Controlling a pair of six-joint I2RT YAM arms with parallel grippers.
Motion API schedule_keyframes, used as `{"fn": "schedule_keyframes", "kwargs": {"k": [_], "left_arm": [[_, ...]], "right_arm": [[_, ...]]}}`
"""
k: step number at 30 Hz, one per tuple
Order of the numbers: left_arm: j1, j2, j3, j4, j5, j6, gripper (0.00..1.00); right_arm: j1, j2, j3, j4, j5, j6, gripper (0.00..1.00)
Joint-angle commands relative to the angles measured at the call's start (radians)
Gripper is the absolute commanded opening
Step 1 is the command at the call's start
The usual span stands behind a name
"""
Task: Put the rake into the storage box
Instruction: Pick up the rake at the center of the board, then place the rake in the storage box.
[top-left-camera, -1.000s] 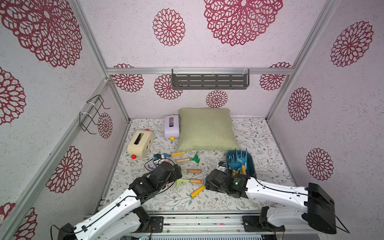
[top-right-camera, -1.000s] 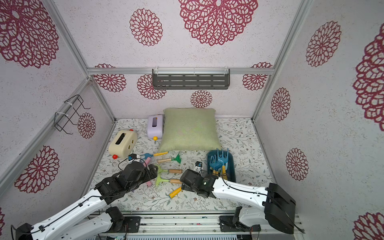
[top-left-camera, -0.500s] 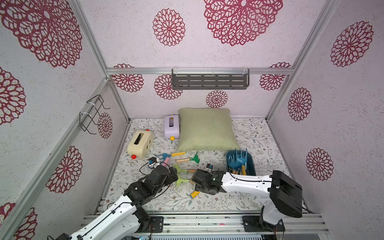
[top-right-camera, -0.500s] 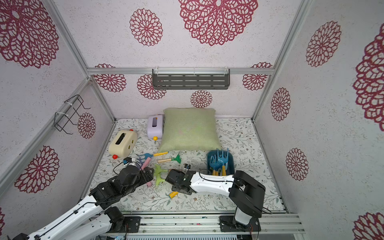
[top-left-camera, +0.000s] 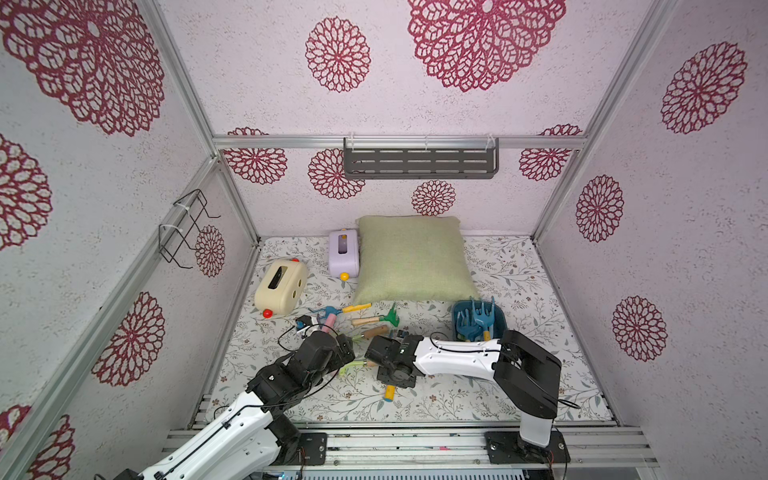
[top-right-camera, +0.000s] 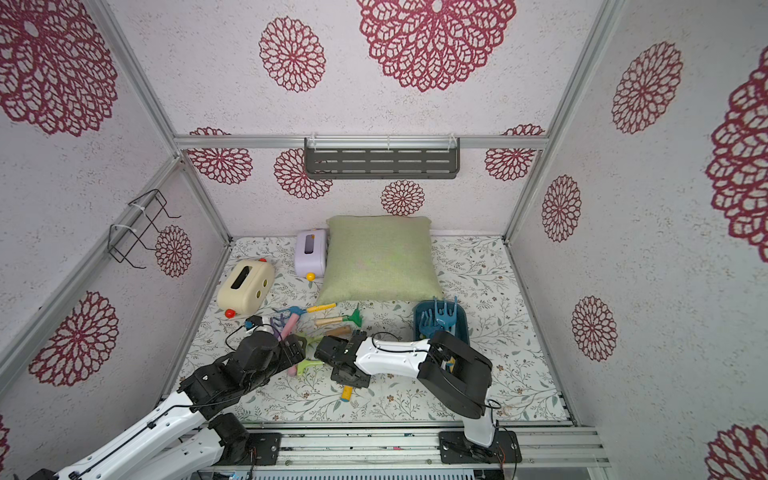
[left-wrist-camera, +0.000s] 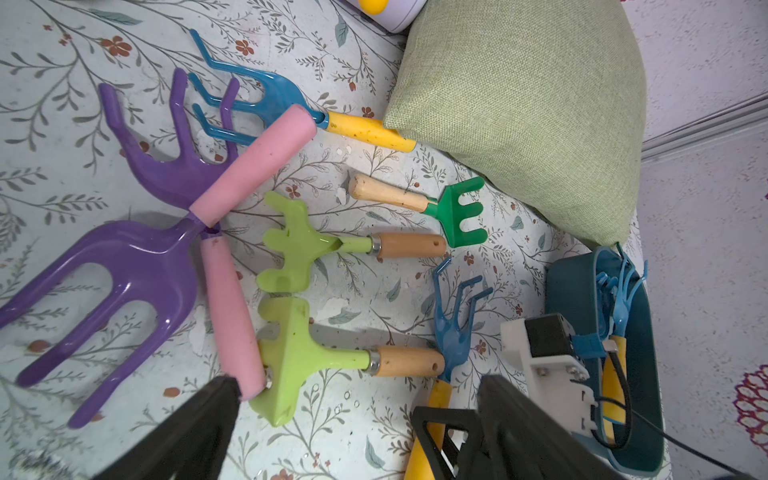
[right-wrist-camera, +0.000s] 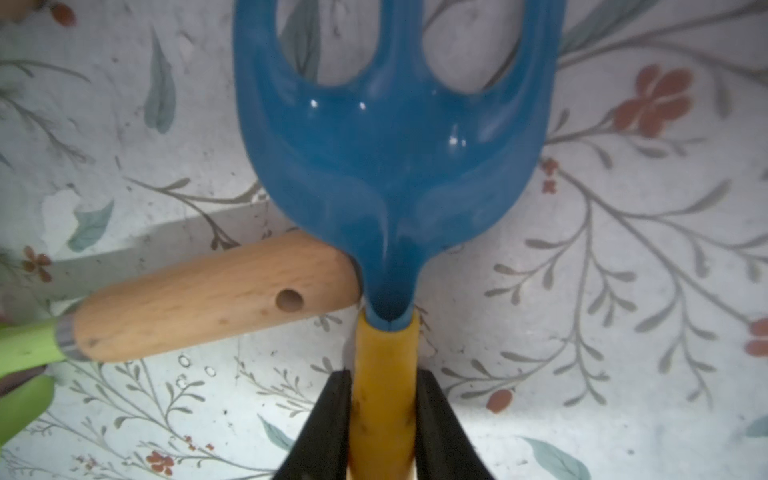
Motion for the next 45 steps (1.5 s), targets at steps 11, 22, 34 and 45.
{"fn": "schedule_keyframes", "kwargs": {"k": [11,22,34,45], "left_arm": [[0.02,0.043,0.05,-0.007,0.012,0.025,0.97],[0.022,0.112,0.084,0.019,0.028,0.037,0.97],[0.023,0.173,0.115,0.042,0.046,0.047,0.97],[0.023,0.175,0.111,0.043,0.047,0.041,0.97]], "right_arm": [[-0.061,-0.31,-0.037,-0.262,0.282,-0.05,0.08],[-0.334,-0.577,-0.205,-0.237,0.315,-0.482,0.11],[-0.503,-0.589,-0.293,-0.186,0.32,-0.683,0.13],[-0.549,-0.619,-0.29,-0.193,0.34,-0.688,0.75]]}}
